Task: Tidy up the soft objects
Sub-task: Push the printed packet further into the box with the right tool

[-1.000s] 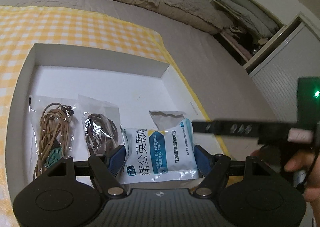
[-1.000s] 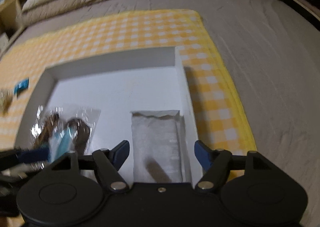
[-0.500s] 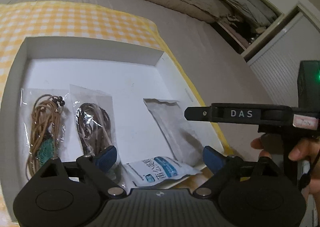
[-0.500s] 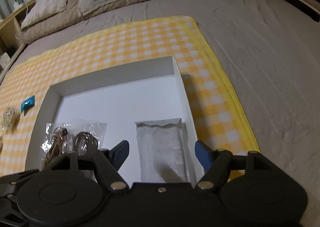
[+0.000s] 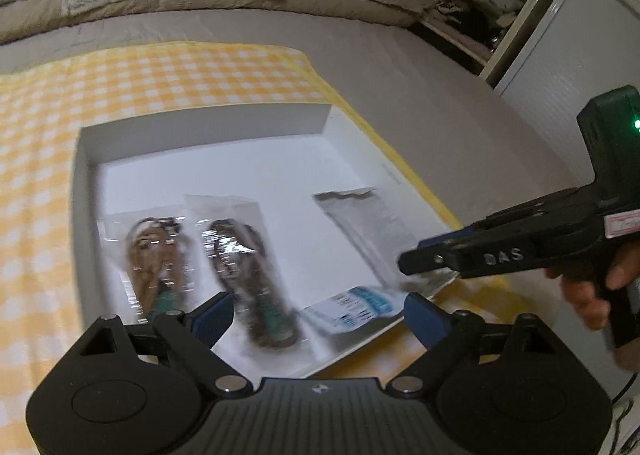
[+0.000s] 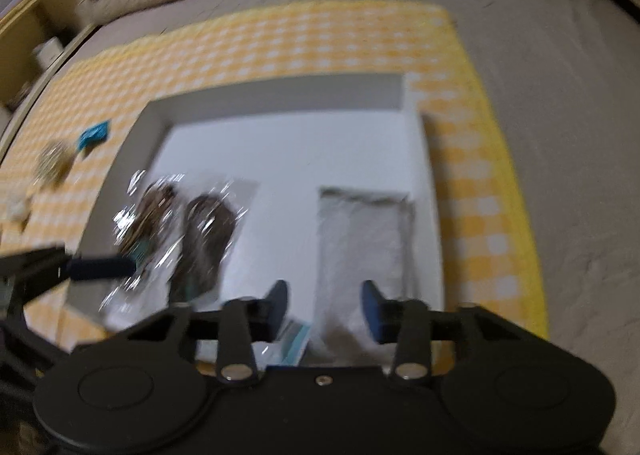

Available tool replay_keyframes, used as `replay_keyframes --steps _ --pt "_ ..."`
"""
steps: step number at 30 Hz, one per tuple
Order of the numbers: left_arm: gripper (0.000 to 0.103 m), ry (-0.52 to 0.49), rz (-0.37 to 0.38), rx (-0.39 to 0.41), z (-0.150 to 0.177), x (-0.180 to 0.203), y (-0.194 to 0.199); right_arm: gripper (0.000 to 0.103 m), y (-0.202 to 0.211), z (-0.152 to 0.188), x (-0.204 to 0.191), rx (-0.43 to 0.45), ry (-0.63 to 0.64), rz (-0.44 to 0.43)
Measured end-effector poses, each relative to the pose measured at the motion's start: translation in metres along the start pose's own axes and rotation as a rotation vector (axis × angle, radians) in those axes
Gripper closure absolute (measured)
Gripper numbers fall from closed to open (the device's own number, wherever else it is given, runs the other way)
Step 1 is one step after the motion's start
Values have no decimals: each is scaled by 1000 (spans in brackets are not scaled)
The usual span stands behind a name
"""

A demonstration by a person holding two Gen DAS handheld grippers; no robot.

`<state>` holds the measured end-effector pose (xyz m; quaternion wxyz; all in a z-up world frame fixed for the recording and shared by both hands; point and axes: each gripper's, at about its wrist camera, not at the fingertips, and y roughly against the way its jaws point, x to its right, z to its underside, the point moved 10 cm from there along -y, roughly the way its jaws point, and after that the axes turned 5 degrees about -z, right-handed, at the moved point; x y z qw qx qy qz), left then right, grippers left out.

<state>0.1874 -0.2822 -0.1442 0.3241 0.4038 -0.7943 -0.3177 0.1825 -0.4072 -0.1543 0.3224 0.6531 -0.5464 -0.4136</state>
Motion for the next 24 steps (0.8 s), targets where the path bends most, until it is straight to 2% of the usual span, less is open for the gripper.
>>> replay_keyframes --steps 2,4,6,9,14,18,22,24 --pt "11 5 -15 -5 1 -8 3 78 -2 5 -10 -31 18 -47" --pt "11 12 -26 -11 3 -14 4 78 -6 11 -24 -64 54 -100" --pt "11 13 -37 -17 5 -18 5 79 -12 18 -38 -101 111 -116" --pt "11 11 -46 -22 6 -21 6 78 -28 22 -45 -138 155 -66" --pt "11 0 -49 -19 5 -20 8 78 -38 16 -42 -122 135 -30" --pt "11 -3 -57 -19 5 -21 11 78 -31 12 -42 -110 147 -12" --pt "11 8 -70 -23 4 -27 14 78 -14 8 -41 -91 113 -46" --pt "11 12 -78 -27 4 -31 15 81 -12 15 -43 -128 94 -64"
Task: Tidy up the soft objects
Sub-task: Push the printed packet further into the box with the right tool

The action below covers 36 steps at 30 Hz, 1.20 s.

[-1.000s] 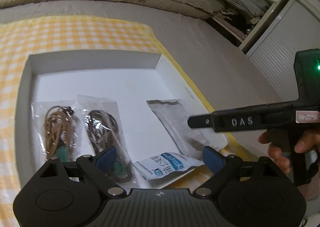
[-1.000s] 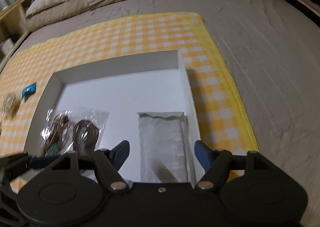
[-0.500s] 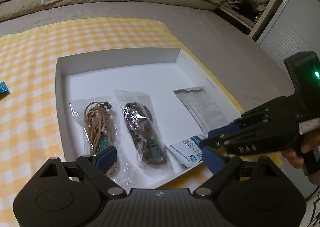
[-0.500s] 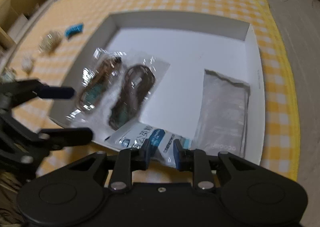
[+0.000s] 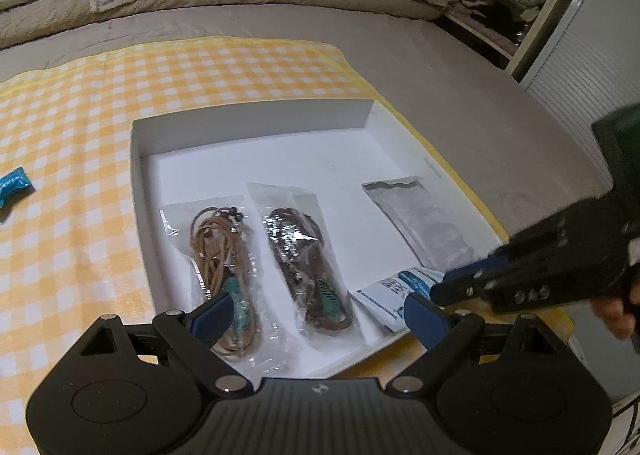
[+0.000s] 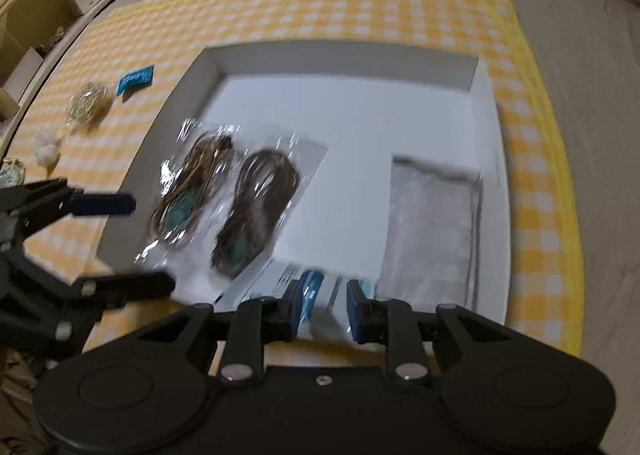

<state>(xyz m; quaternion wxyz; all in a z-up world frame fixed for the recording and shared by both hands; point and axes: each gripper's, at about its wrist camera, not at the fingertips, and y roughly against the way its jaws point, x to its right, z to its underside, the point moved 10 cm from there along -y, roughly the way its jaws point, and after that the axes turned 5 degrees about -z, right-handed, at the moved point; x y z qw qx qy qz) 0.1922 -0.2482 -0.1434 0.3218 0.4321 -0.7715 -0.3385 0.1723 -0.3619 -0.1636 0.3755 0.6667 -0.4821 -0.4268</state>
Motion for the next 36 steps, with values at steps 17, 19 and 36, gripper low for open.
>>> replay_keyframes --steps 17,19,36 --pt "11 -7 -7 -9 2 -4 2 84 -29 -3 3 -18 1 93" --pt "11 -3 -7 -4 1 -4 4 83 -16 -7 4 21 -8 92" --pt "4 8 -38 59 -4 -11 25 44 62 5 12 285 -91 151"
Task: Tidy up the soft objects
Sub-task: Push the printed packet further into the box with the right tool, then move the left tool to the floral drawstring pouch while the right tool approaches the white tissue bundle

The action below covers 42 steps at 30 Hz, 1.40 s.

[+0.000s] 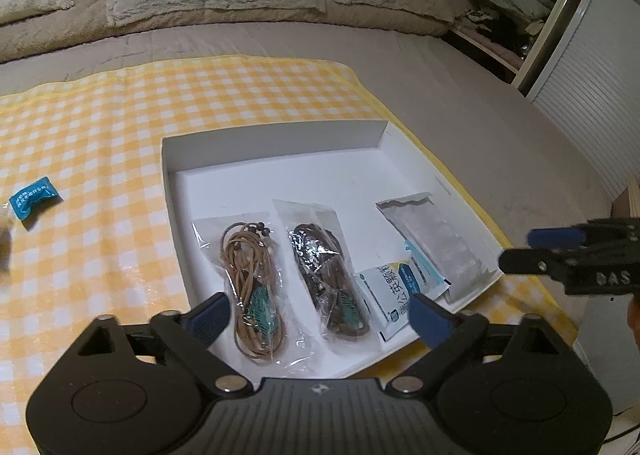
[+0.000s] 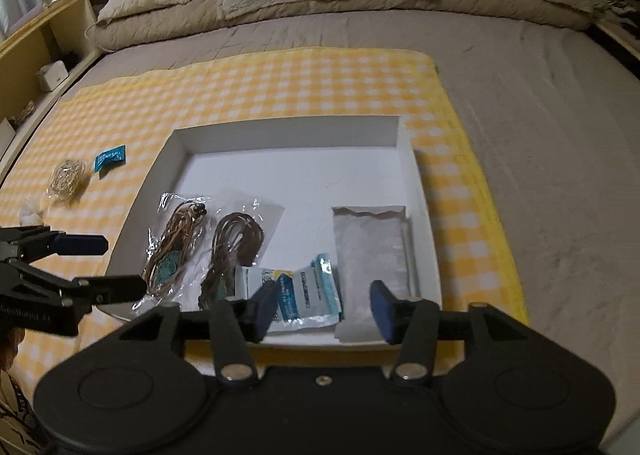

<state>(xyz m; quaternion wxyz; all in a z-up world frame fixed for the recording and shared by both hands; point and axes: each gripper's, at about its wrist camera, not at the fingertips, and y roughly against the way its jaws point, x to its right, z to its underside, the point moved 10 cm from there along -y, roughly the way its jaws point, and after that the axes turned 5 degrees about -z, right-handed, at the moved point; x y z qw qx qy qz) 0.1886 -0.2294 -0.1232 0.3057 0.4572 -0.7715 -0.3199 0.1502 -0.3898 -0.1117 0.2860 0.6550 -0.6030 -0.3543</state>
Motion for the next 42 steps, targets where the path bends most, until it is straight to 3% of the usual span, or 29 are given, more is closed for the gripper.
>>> replay_keyframes --steps 7,17,26,42 --pt "0 -12 -22 45 -2 -4 10 0 16 9 1 80 -13 42" --pt "0 -19 -79 97 -5 -25 28 0 17 7 -4 125 7 65" --pt "0 19 -167 131 -6 -72 47 0 7 -11 -24 147 13 47" --pt "0 152 -304 192 1 -168 104 0 -16 -56 -115 175 135 -42"
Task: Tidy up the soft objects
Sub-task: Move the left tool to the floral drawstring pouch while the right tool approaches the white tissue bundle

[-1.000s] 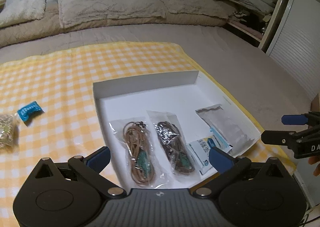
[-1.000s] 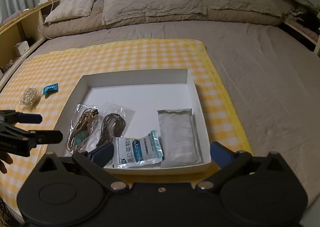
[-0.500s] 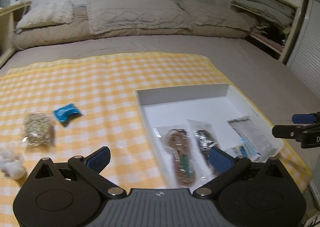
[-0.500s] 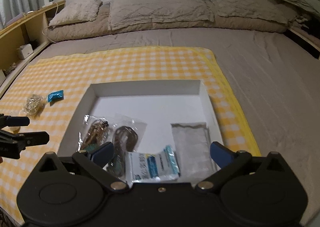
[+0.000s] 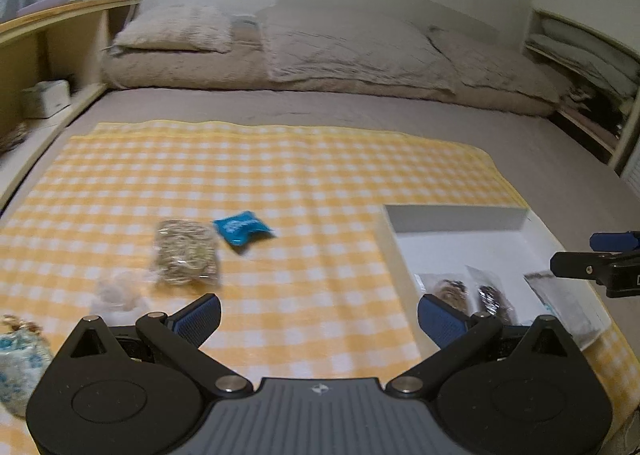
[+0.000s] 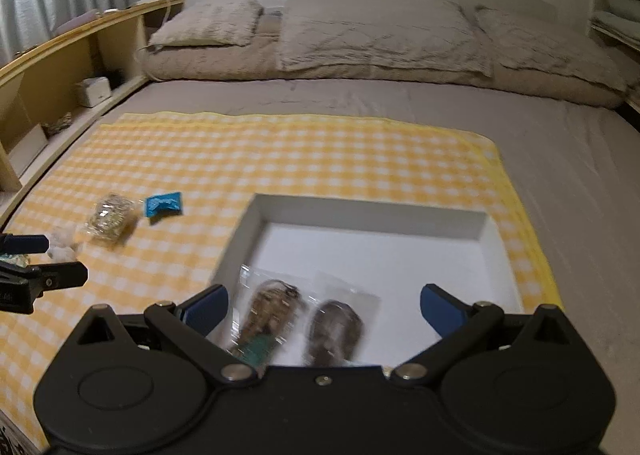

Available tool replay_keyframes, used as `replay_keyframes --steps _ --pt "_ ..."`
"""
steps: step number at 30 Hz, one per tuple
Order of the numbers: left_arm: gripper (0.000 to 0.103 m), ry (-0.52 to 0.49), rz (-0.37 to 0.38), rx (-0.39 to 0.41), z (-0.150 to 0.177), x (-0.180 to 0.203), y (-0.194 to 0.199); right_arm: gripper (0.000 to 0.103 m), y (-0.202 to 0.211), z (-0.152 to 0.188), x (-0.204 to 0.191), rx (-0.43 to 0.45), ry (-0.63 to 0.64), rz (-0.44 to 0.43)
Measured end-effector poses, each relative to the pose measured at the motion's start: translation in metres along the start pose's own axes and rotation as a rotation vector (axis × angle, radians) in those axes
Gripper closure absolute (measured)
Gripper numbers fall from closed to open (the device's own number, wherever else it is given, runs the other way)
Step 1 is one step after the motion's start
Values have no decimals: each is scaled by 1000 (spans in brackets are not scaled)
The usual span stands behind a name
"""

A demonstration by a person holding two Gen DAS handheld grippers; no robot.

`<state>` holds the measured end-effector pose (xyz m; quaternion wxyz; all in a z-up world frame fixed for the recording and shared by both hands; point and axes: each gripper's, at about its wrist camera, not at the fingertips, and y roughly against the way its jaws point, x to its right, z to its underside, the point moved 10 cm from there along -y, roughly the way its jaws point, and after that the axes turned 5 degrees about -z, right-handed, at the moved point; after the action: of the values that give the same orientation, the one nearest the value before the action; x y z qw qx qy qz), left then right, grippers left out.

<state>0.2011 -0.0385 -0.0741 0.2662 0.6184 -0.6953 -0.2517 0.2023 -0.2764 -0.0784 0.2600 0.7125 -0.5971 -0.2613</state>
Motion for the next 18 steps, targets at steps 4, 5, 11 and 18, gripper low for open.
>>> replay_keyframes --steps 4,5,11,18 --pt "0 36 -44 10 -5 -30 8 0 -11 -15 -26 9 29 -34" --pt "0 44 -59 14 -6 -38 10 0 -14 -19 -34 10 39 -43" --pt "0 84 -138 29 -8 -85 21 0 -31 -35 -78 11 96 -91" --pt "0 121 -209 23 -1 -137 29 0 -51 -54 -130 16 136 -146"
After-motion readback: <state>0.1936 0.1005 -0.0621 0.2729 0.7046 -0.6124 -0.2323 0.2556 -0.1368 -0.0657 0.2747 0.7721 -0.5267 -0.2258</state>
